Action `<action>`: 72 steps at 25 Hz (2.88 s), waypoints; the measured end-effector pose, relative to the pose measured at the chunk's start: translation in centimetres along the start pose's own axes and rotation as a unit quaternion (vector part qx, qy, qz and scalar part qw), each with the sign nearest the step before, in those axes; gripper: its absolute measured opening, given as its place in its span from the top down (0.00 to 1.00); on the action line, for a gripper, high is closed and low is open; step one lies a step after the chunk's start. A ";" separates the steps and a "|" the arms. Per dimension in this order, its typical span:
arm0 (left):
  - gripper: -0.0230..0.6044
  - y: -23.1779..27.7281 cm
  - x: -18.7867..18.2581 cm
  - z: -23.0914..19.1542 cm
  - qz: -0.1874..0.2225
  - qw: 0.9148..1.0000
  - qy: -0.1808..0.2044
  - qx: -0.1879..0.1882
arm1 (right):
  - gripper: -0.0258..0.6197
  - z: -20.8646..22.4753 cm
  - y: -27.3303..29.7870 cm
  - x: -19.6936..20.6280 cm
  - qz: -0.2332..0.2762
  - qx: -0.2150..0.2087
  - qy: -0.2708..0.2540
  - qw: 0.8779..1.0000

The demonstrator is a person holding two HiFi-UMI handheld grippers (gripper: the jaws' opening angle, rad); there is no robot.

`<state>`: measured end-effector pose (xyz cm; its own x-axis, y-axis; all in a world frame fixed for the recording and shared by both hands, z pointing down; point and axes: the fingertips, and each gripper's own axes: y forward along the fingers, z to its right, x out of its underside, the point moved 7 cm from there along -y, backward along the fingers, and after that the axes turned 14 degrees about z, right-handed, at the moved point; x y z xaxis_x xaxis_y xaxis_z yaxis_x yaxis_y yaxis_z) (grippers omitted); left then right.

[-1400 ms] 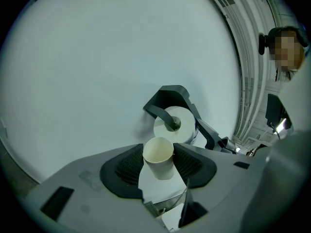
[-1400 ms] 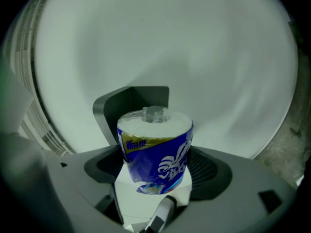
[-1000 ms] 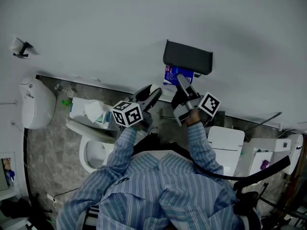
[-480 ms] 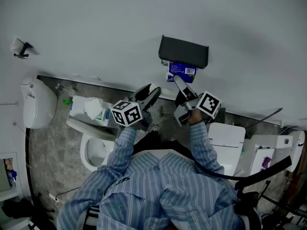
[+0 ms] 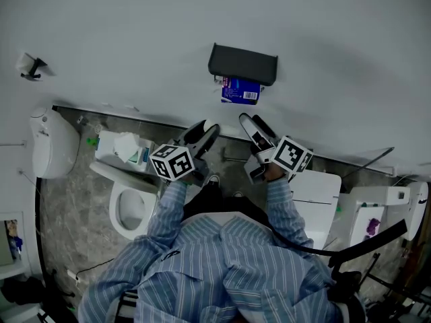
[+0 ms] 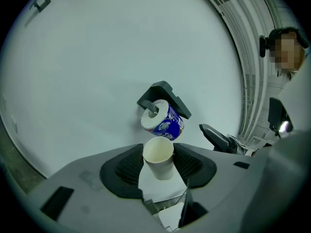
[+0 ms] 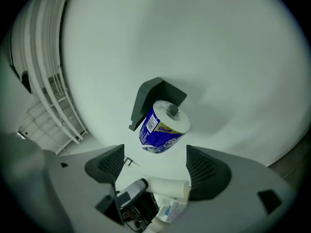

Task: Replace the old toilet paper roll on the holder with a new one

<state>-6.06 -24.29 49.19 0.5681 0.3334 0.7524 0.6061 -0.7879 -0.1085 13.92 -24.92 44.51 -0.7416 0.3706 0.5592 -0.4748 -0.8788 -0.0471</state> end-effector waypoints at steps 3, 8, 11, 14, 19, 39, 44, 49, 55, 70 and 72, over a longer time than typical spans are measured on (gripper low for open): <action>0.66 -0.7 0.6 1.1 0.006 1.000 0.002 -0.004 | 0.34 -0.1 -1.8 -0.3 -0.010 0.000 -0.029 1.000; 0.66 -2.2 2.3 3.7 0.013 1.000 0.009 -0.011 | 0.42 0.1 -5.1 0.3 -0.027 0.000 -0.051 0.998; 0.66 -3.4 3.7 4.9 0.009 1.000 0.008 -0.017 | 0.65 0.7 -7.0 0.8 -0.027 0.009 -0.058 0.998; 0.66 -4.9 5.0 5.8 -0.003 1.000 0.009 -0.025 | 0.77 0.9 -8.4 1.5 -0.034 0.018 -0.066 0.997; 0.66 -7.1 6.4 6.6 -0.007 0.999 0.010 -0.040 | 0.85 1.4 -10.0 3.0 -0.059 0.027 -0.082 0.995; 0.66 -16.5 3.6 7.4 -0.025 0.999 0.019 0.017 | 0.95 -5.0 -13.2 12.0 -0.064 0.056 -0.106 0.991; 0.66 -22.3 3.0 6.8 -0.029 0.999 0.017 0.035 | 0.95 -8.1 -15.8 17.7 -0.060 0.073 -0.104 0.990; 0.66 -27.9 3.1 6.5 -0.039 0.998 0.007 0.052 | 0.95 -10.5 -19.6 22.6 -0.046 0.101 -0.103 0.988; 0.66 -33.7 3.6 6.8 -0.042 0.997 -0.012 0.062 | 0.95 -13.2 -23.4 27.3 -0.041 0.126 -0.104 0.986; 0.66 -39.8 2.1 7.6 0.013 0.999 -0.011 0.032 | 0.95 -16.1 -25.6 30.2 -0.076 0.114 -0.119 0.983; 0.66 -40.2 2.3 8.2 0.016 0.999 -0.012 0.027 | 0.95 -16.0 -26.5 30.4 -0.082 0.111 -0.117 0.984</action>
<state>-24.57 12.37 49.92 0.6007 0.3205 0.7324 0.6156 -0.7700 -0.1679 -3.66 14.44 49.48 -0.5220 0.4571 0.7201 -0.4453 -0.8661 0.2270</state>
